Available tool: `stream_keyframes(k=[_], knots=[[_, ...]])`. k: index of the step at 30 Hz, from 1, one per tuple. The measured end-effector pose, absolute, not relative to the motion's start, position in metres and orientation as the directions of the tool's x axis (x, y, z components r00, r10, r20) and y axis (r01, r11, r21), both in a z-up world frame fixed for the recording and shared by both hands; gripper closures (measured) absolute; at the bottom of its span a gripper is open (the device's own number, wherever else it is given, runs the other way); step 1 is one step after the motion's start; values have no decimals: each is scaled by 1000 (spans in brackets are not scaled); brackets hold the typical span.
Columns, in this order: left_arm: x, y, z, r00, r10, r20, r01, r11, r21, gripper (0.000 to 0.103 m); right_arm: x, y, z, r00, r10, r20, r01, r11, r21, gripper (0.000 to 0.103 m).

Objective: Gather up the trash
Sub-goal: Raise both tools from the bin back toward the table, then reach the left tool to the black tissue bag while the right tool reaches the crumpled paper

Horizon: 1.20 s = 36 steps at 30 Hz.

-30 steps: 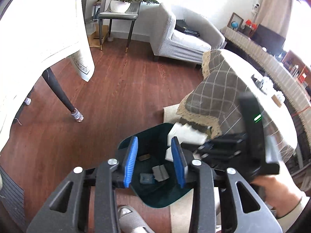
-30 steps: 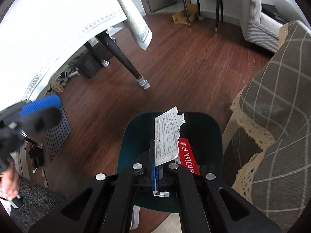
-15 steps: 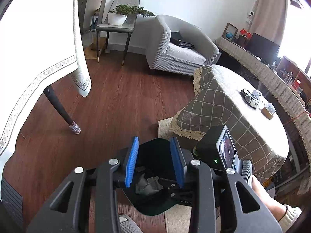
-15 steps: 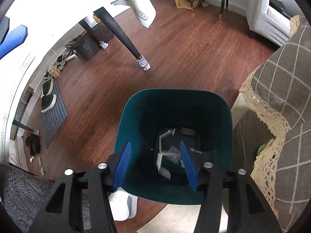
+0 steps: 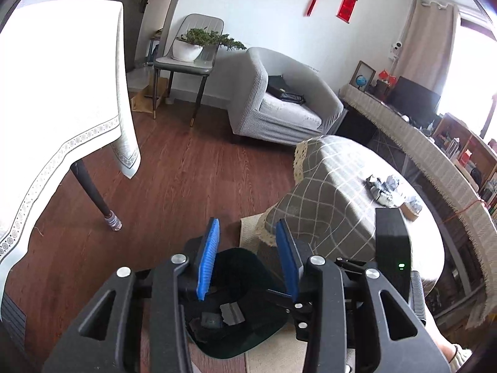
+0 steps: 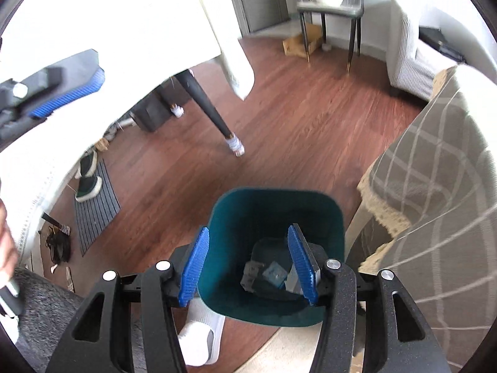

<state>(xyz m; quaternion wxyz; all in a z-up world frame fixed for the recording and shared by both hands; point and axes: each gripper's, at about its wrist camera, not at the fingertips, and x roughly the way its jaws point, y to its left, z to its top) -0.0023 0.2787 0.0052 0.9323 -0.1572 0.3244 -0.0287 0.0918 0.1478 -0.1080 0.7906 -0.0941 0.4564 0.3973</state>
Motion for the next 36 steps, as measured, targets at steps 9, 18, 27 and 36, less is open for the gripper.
stream_keyframes(k=[9, 18, 27, 36], knots=[[3, 253, 28, 817, -182, -547, -11, 944, -330, 48, 84, 109, -54, 350, 608, -712, -725, 657, 205, 46], [19, 212, 38, 820, -192, -539, 30, 955, -295, 36, 86, 55, -25, 446, 600, -664, -693, 701, 168, 44], [42, 153, 35, 800, -233, -553, 96, 960, -264, 34, 105, -15, -16, 534, 557, -636, -613, 774, 162, 43], [67, 94, 25, 779, -226, -585, 142, 972, -186, 24, 128, -87, -7, 618, 505, -603, -516, 839, 174, 42]])
